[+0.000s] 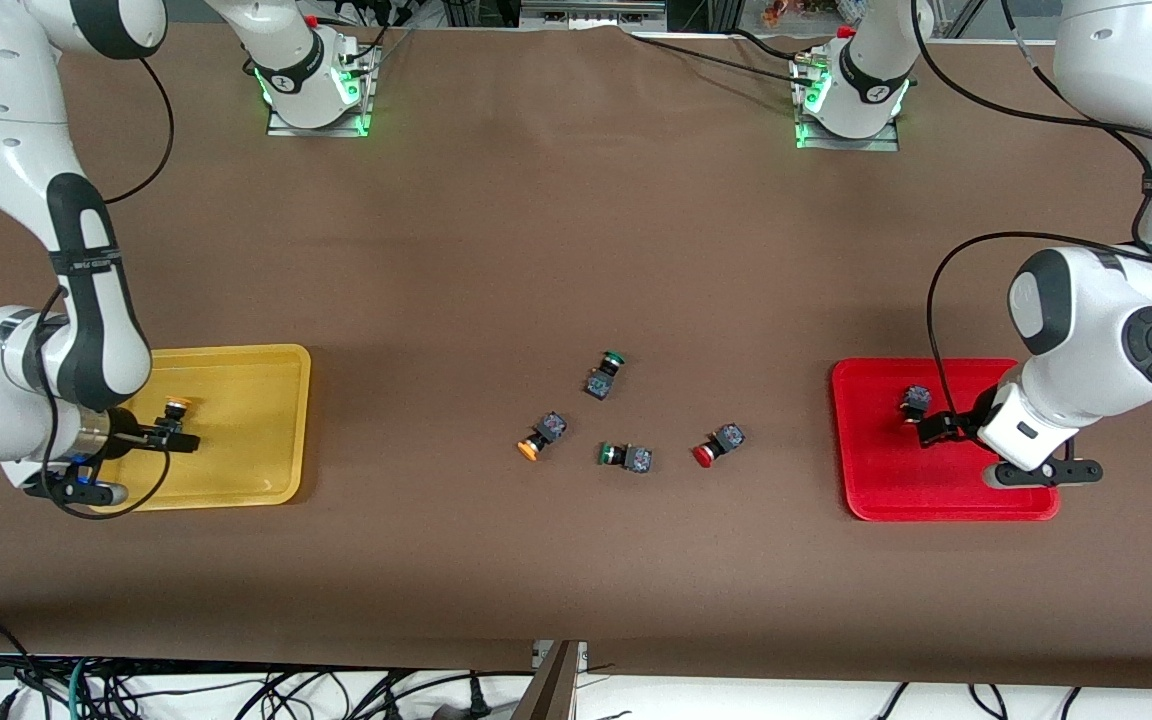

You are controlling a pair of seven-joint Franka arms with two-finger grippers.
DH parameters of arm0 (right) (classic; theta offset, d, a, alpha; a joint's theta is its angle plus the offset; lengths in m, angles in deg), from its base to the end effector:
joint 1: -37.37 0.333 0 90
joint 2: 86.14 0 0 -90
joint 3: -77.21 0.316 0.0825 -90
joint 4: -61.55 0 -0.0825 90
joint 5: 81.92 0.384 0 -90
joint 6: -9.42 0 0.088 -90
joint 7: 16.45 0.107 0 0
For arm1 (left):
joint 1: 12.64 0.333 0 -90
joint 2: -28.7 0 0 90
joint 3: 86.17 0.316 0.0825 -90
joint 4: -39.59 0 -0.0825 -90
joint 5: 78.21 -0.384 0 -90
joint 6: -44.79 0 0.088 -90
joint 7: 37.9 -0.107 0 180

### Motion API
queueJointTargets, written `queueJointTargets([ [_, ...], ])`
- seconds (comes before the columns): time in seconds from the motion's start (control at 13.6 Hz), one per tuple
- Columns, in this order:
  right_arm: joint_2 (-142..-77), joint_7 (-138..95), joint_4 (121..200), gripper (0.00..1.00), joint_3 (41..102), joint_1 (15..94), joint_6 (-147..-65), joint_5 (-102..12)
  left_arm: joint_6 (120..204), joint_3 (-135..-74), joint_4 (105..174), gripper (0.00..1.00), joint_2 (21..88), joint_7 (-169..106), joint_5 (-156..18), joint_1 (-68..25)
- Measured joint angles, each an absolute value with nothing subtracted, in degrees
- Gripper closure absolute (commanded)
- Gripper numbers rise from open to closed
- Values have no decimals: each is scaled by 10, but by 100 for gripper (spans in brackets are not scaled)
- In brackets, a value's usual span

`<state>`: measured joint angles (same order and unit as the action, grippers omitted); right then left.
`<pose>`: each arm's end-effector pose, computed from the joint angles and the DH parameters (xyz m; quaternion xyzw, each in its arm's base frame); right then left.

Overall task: Place red and yellow buttons in trays
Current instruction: 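Open both grippers to drop the buttons into the trays, then move both grippers back to the remaining red and yellow buttons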

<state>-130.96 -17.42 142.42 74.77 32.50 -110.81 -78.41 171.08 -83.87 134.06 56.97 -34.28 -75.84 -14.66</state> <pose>0.7140 -0.0829 0.2274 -0.9966 0.0664 0.0463 0.0138 0.6844 -0.0013 0.3328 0.9986 0.0430 0.0310 0.0085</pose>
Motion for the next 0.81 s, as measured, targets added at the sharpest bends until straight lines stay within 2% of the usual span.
queueJointTargets([
  [0.52, -1294, 124, 1424, 1, 752, 498, -1108, -785, 1708, -844, 1286, 0, 610, -278, -758, -246],
  [0.81, -1294, 317, 1424, 1, 752, 577, -1125, -785, 1707, -845, 1279, 0, 616, -370, -760, -301],
])
